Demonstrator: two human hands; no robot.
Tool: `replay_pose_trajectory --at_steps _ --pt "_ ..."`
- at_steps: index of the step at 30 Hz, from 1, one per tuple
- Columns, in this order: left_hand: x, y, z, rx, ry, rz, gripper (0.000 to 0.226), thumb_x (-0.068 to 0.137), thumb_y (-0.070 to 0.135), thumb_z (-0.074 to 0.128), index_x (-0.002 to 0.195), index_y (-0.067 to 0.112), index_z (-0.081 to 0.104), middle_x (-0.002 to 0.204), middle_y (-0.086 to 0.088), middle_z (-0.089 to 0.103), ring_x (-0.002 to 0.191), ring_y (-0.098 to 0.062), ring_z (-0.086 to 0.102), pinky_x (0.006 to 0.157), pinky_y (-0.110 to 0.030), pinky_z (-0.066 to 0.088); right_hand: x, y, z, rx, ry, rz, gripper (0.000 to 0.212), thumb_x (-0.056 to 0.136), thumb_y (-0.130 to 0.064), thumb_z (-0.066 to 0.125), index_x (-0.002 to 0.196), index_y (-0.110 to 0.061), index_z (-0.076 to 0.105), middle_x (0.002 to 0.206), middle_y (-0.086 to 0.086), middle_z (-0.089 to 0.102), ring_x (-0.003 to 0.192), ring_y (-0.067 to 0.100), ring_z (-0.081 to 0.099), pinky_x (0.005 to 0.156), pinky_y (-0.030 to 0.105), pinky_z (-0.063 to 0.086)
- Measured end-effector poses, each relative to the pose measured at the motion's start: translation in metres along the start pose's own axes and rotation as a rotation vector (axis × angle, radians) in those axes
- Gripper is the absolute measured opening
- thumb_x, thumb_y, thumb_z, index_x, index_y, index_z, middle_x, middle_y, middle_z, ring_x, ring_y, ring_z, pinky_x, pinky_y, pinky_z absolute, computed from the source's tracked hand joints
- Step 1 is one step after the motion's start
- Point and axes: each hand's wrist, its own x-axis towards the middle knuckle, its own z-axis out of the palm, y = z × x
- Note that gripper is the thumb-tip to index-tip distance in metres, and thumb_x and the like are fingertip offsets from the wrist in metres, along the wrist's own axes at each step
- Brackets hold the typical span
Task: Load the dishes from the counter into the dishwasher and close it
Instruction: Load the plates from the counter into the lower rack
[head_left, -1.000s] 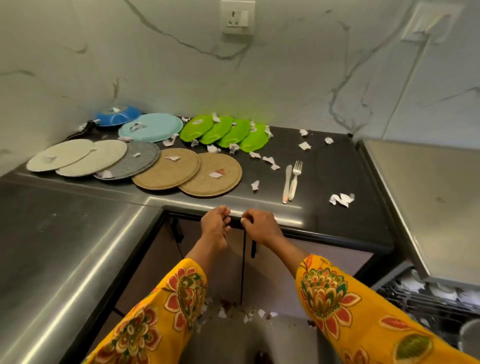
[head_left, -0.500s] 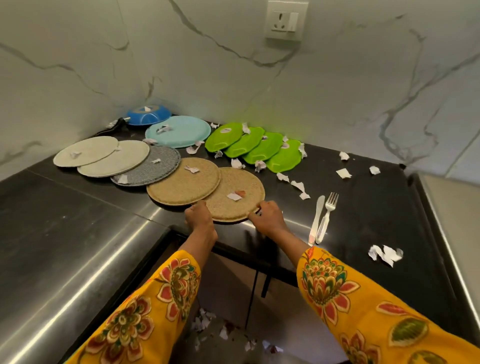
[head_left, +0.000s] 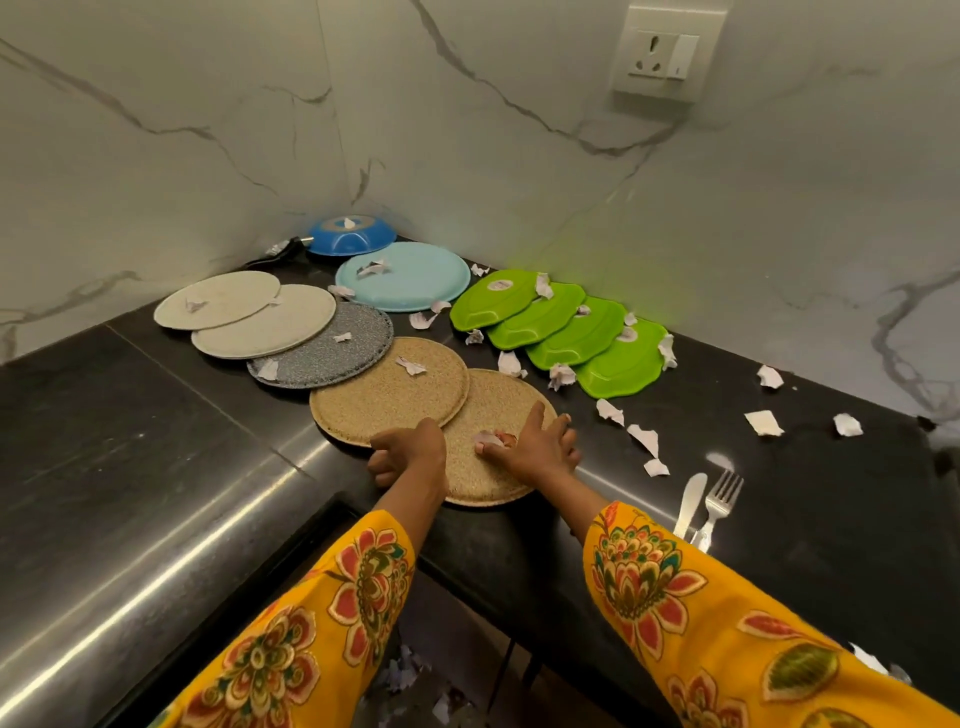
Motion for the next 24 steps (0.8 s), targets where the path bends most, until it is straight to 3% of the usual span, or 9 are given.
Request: replay_pose_trajectory --at_steps 4,11,17,22,24 --pt "0.003 -0.001 0.006 0.058 0.009 -0.002 0.057 0.084 0.02 0.055 0.132 0.009 0.025 0.145 -0.018 0.015 0.127 -0.039 0.027 0.106 -0.047 0.033 0.009 0.002 -0.001 0.005 0.057 0.003 0.107 0.071 -0.072 0.059 0.149 -0.018 0.007 0.149 0.021 0.012 0.136 0.038 0.014 0.108 0.047 0.02" --pt "-0.003 -0.001 -0.003 0.063 -0.009 -0.015 0.069 0.085 0.021 0.056 0.141 0.014 0.016 0.149 -0.018 0.016 0.131 -0.039 0.026 0.109 -0.046 0.031 0.01 0.015 -0.018 0.16 0.165 0.055 0.067 0.089 -0.053 0.051 0.137 -0.012 0.032 0.142 0.019 0.032 0.131 0.037 0.029 0.104 0.044 0.029" --pt "-0.004 -0.005 -0.015 0.013 -0.162 0.029 0.069 0.093 0.018 0.048 0.15 0.005 0.012 0.151 -0.019 0.028 0.135 -0.038 0.036 0.108 -0.047 0.036 -0.001 0.027 -0.042 0.365 0.221 0.212 0.035 0.094 -0.024 0.044 0.116 0.002 0.051 0.132 0.023 0.05 0.123 0.037 0.046 0.098 0.036 0.037" --pt "-0.028 -0.006 -0.032 -0.054 -0.291 -0.001 0.046 0.097 0.011 0.043 0.14 -0.001 0.036 0.142 -0.019 0.043 0.128 -0.034 0.046 0.098 -0.04 0.043 -0.026 0.035 -0.053 0.573 0.233 0.332 0.04 0.09 -0.012 0.047 0.127 0.002 0.052 0.131 0.022 0.052 0.121 0.038 0.049 0.084 0.033 0.042" --pt "-0.035 -0.01 -0.04 -0.112 -0.316 -0.058 0.04 0.095 0.007 0.043 0.134 0.0 0.045 0.134 -0.017 0.052 0.116 -0.031 0.055 0.087 -0.037 0.048 -0.04 0.036 -0.059 0.683 0.272 0.367 0.041 0.089 -0.012 0.048 0.127 0.002 0.051 0.129 0.021 0.053 0.119 0.037 0.051 0.082 0.036 0.043"
